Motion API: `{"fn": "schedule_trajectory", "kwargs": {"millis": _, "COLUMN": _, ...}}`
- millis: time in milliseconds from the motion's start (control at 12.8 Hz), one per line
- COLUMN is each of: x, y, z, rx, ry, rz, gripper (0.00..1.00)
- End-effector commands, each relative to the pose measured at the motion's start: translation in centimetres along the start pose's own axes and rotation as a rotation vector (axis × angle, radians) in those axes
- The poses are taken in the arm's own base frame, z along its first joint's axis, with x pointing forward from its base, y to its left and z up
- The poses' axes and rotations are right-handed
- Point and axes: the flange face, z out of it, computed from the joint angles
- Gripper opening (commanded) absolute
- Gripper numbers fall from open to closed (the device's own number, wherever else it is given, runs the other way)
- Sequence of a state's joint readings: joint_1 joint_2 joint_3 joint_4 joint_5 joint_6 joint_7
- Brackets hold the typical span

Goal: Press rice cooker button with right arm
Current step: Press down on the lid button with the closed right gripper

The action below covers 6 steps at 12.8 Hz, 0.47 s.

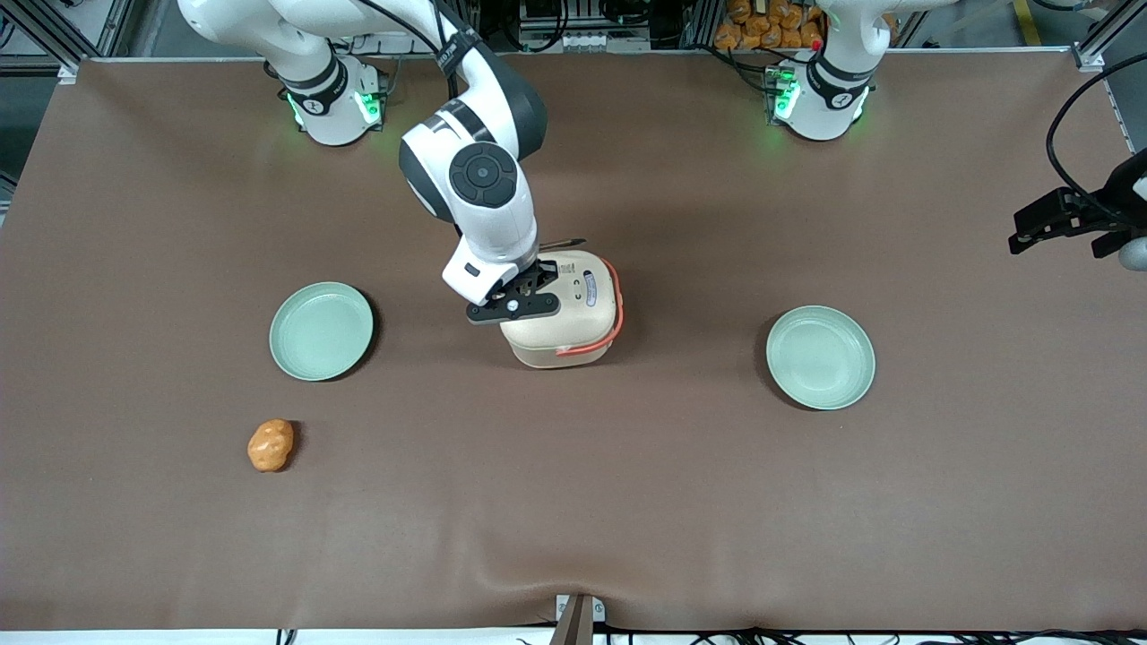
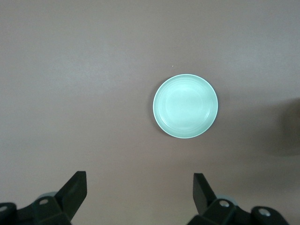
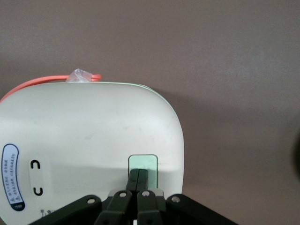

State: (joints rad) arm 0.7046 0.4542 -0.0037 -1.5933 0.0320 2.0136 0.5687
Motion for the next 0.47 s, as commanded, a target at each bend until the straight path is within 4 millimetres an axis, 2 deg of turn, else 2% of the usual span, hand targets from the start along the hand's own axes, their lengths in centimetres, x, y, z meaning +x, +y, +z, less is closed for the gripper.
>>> {"fn": "schedule_trajectory", "kwargs": {"millis": 0, "x": 0.1, "y": -0.3, "z": 1.2, "rx": -0.013, "ry": -0.008, "rz": 0.018, "gripper": 0.00}}
{"fn": "schedule_trajectory", "kwargs": {"millis": 390, "x": 0.5, "y": 0.1, "z": 2.9, "rx": -0.029, "ry": -0.022, "rz": 0.025, "gripper": 0.00}}
